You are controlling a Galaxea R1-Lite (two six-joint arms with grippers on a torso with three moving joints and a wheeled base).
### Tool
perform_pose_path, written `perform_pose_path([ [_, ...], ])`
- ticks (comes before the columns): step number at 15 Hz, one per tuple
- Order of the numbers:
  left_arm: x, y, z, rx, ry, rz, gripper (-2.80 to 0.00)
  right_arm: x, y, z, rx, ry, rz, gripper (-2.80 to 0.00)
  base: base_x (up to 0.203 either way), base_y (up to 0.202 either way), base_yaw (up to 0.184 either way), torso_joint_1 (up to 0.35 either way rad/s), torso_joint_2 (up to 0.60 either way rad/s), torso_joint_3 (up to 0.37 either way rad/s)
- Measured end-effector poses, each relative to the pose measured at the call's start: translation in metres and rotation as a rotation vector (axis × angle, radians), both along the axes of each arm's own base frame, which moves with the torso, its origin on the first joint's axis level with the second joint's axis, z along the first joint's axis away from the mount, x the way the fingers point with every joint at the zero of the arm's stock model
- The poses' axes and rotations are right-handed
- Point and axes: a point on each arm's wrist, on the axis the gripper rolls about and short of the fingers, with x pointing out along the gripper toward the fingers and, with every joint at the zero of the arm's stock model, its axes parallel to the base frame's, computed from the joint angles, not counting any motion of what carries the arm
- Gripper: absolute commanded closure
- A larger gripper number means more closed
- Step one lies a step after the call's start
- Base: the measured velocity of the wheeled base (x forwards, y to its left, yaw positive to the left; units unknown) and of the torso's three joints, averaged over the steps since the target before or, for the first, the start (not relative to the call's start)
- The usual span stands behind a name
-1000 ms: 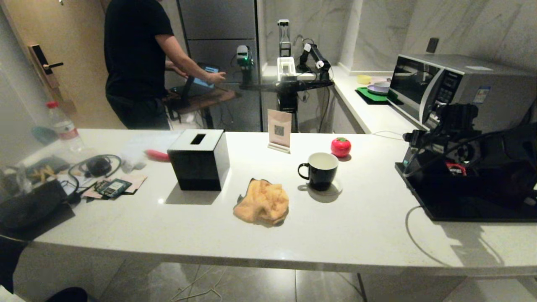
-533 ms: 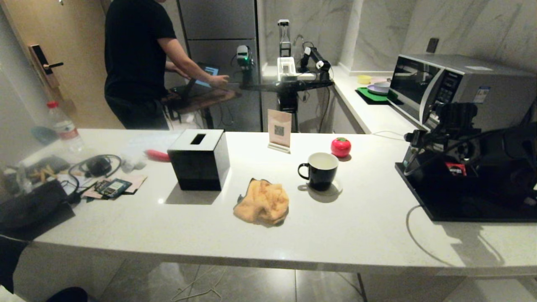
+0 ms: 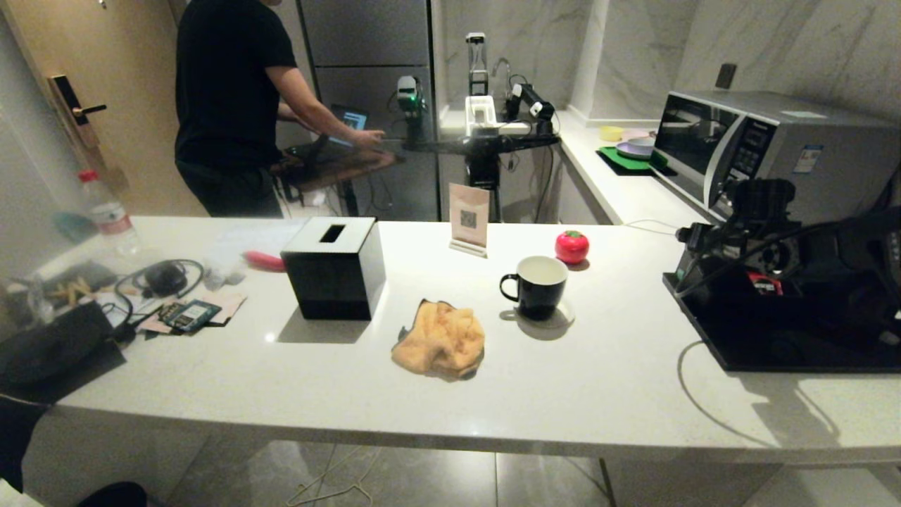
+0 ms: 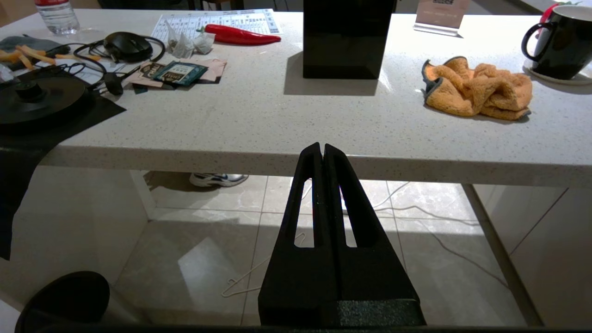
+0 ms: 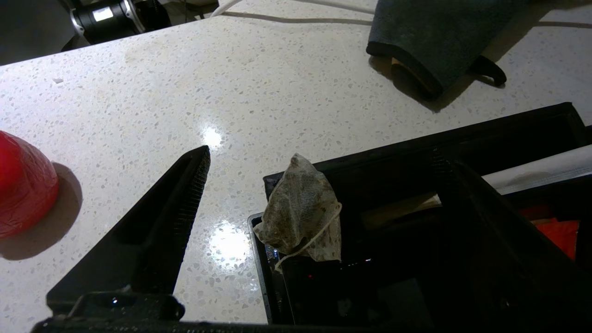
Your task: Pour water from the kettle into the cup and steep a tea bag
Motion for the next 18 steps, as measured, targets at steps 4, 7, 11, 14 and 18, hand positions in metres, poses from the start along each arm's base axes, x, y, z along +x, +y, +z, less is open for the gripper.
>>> perform_pose_path([
  [4, 0.0, 0.0, 0.0, 0.0, 0.0, 0.0, 0.0, 0.001, 0.0, -0.0035, 0.017, 0.001, -0.006, -2.8, 0.0, 0.0, 0.0, 0.0, 0.0, 0.0],
  [7, 0.0, 0.0, 0.0, 0.0, 0.0, 0.0, 0.0, 0.0016, -0.0001, -0.005, 0.018, 0.001, -0.007, -2.8, 0.0, 0.0, 0.0, 0.0, 0.0, 0.0],
  [11, 0.0, 0.0, 0.0, 0.0, 0.0, 0.0, 0.0, 0.0021, 0.0007, -0.0058, 0.018, 0.001, -0.004, -2.8, 0.0, 0.0, 0.0, 0.0, 0.0, 0.0],
  [14, 0.0, 0.0, 0.0, 0.0, 0.0, 0.0, 0.0, 0.0025, 0.0002, -0.0075, 0.018, 0.004, -0.006, 0.0, 0.0, 0.0, 0.0, 0.0, 0.0, 0.0],
  [18, 0.0, 0.0, 0.0, 0.0, 0.0, 0.0, 0.0, 0.0028, 0.0004, -0.0087, 0.018, 0.007, -0.005, 0.0, 0.0, 0.0, 0.0, 0.0, 0.0, 0.0],
])
